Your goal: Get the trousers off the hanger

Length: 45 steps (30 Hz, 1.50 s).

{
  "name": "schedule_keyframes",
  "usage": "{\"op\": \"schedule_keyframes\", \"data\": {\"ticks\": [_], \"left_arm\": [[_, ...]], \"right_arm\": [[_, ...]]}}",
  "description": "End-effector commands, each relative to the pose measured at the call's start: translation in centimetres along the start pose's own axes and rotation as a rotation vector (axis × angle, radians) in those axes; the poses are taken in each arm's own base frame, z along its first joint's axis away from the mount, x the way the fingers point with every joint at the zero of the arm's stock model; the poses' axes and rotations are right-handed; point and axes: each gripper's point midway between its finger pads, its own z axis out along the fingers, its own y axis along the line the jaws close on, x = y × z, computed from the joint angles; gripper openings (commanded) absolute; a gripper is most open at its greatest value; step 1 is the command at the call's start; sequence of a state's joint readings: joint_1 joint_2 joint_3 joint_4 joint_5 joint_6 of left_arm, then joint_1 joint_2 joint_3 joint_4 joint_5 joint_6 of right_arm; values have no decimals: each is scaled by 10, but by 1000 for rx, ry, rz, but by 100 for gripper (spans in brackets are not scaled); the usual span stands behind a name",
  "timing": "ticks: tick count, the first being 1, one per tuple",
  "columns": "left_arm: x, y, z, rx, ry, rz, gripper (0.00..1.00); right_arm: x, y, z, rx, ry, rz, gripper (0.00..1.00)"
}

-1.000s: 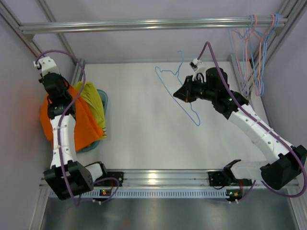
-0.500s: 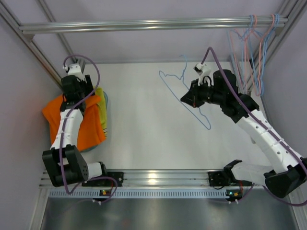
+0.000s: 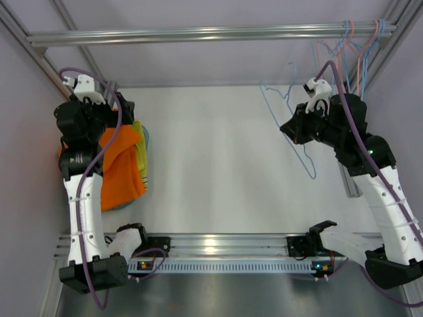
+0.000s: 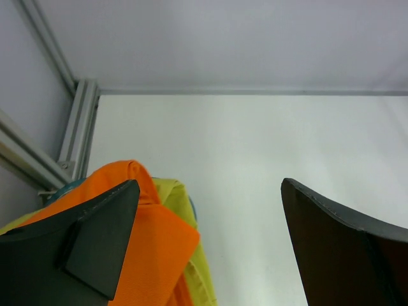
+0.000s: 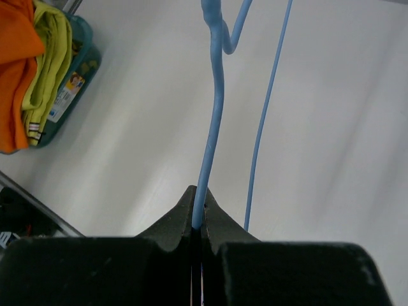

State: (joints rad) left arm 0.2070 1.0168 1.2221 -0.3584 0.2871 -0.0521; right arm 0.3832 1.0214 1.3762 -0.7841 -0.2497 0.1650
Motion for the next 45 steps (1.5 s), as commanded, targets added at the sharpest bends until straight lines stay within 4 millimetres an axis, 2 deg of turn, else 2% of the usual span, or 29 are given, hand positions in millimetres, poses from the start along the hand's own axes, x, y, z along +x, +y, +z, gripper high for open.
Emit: {"op": "schedule_keyframes", "data": {"ticks": [1, 6, 10, 13, 15, 16, 17, 20, 25, 30, 33, 34, 39, 45], "left_arm": [[-22, -32, -17, 135, -33, -71, 99], [-38, -51, -28, 221, -60, -99, 99], [-42, -55, -34, 236, -72, -101, 99], [-40, -55, -34, 234, -68, -113, 99], [-40, -55, -34, 235, -69, -116, 99], [-40, -55, -34, 233, -67, -121, 99], [-39, -55, -33, 233, -64, -124, 99], [-37, -54, -32, 226, -59, -128, 99], [-31, -51, -31, 213, -44, -121, 99], [-28, -49, -31, 206, -38, -121, 99], [-26, -48, -31, 198, -37, -117, 99], [-26, -48, -31, 197, -36, -117, 99], [-15, -45, -24, 187, 27, -135, 99], [5, -34, -15, 135, 125, -165, 99]], "right_arm": [[-32, -18, -16, 105, -61, -10, 0], [-66, -53, -18, 202, -107, 18, 0], [-97, -80, -16, 230, -146, 39, 0], [-111, -92, -9, 217, -154, 67, 0], [-114, -108, -1, 231, -142, 93, 0], [-120, -107, 0, 221, -150, 91, 0], [-123, -121, -3, 241, -155, 111, 0], [-128, -133, 7, 242, -145, 125, 0], [-125, -150, 22, 247, -122, 130, 0], [-118, -156, 30, 250, -93, 129, 0], [-115, -154, 26, 249, -93, 123, 11], [-113, -153, 26, 246, -92, 125, 19], [-113, -143, 13, 247, -115, 108, 27], [-111, -127, -12, 261, -145, 88, 55]]}}
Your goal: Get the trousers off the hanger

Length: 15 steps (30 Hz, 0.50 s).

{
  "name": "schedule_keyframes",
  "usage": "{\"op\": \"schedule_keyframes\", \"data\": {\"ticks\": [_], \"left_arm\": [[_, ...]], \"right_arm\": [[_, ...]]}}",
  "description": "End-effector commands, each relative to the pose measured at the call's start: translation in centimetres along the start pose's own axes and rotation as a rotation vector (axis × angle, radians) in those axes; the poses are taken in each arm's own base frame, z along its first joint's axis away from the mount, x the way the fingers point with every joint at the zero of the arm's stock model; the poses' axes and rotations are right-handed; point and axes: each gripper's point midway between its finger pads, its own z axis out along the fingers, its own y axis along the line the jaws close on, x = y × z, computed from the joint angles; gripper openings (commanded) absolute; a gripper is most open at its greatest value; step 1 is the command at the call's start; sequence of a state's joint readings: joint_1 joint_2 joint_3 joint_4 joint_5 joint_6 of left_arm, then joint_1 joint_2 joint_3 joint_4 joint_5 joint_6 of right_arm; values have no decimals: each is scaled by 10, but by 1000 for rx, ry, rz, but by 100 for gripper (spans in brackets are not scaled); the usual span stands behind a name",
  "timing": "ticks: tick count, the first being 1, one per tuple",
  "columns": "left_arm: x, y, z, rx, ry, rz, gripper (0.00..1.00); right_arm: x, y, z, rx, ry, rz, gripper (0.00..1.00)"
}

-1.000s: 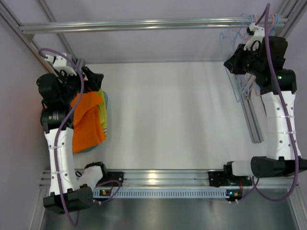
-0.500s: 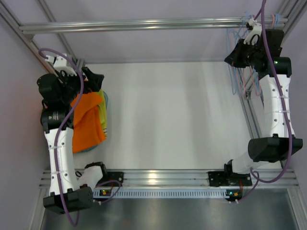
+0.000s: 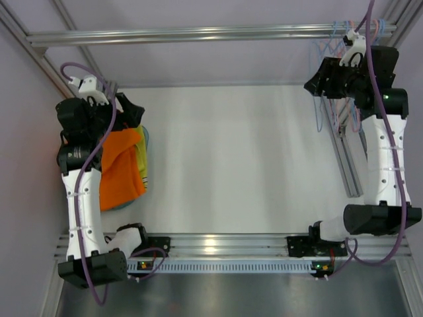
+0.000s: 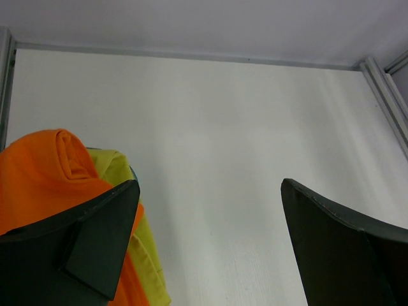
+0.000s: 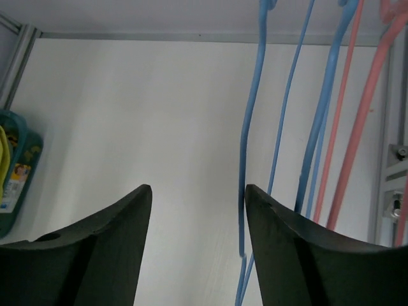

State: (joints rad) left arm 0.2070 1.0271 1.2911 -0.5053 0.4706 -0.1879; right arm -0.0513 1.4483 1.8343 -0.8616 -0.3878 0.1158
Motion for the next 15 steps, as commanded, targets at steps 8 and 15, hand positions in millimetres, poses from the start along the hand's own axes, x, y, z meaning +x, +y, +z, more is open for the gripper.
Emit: {"op": "schedule_keyframes", "data": {"ticks": [8, 15], "left_arm": [[25, 18, 11, -60, 165, -50, 99], [54, -3, 15, 145, 324, -4, 99]], "right_arm": [[-5, 22, -79, 28, -163, -86, 93], [50, 84, -102, -331, -90, -174, 99]]}}
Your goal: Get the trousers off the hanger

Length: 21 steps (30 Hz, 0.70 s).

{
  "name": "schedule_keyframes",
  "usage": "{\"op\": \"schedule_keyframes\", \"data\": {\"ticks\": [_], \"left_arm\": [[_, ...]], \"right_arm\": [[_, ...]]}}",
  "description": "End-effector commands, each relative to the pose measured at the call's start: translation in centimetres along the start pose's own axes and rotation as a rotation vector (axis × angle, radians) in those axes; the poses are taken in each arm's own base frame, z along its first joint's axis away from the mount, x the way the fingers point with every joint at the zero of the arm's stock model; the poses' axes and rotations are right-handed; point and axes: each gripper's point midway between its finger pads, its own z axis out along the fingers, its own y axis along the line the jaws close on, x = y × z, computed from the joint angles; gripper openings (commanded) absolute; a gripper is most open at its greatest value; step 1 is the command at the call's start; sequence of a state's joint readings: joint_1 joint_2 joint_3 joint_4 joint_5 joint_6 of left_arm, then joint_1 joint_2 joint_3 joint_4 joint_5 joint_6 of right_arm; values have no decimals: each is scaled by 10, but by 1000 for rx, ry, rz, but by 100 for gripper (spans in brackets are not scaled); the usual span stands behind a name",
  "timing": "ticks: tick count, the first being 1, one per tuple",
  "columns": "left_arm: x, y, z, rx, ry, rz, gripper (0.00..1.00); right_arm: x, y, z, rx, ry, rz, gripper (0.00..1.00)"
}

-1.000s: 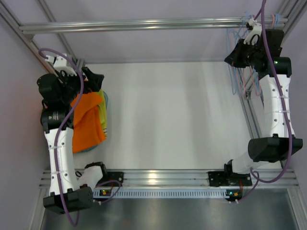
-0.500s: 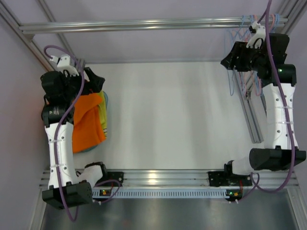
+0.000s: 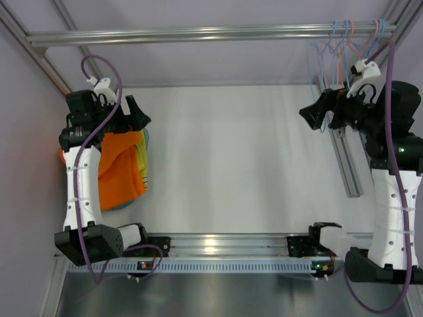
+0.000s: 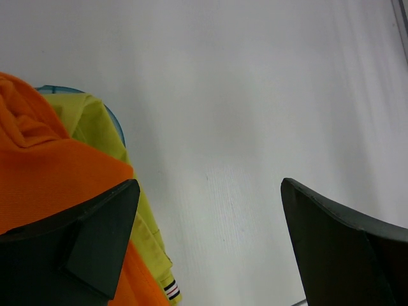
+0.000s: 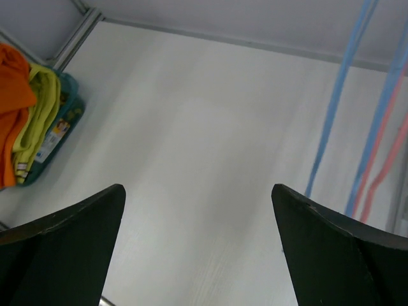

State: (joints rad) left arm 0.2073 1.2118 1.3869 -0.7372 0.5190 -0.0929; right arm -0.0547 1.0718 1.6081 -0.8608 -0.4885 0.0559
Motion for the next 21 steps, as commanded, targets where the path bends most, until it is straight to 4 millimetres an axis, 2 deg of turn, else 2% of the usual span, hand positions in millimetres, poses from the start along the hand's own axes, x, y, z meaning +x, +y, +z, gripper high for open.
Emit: {"op": "schedule_keyframes", "data": {"ticks": [1, 3, 4, 8, 9, 11, 15, 21], "left_arm": [[6, -21, -8, 128, 46, 89, 99], [11, -18, -8, 125, 78, 117, 99], [12, -16, -9, 118, 86, 130, 99], [18, -9, -13, 64, 107, 213, 99], [21, -14, -14, 58, 116, 238, 98], [28, -8, -12, -1, 139, 277, 99], [41, -25, -12, 19, 160, 337, 99], [38, -32, -16, 32, 141, 328, 99]], "right_arm": [[22, 43, -6, -259, 28, -68, 99], [40, 57, -6, -335, 53, -63, 99], [44, 71, -6, -391, 47, -76, 99], [62, 90, -2, -475, 69, -64, 99], [69, 97, 1, -503, 92, -65, 100], [76, 98, 6, -518, 118, -57, 99], [87, 104, 7, -537, 138, -103, 99], [92, 107, 3, -545, 141, -139, 100]]}}
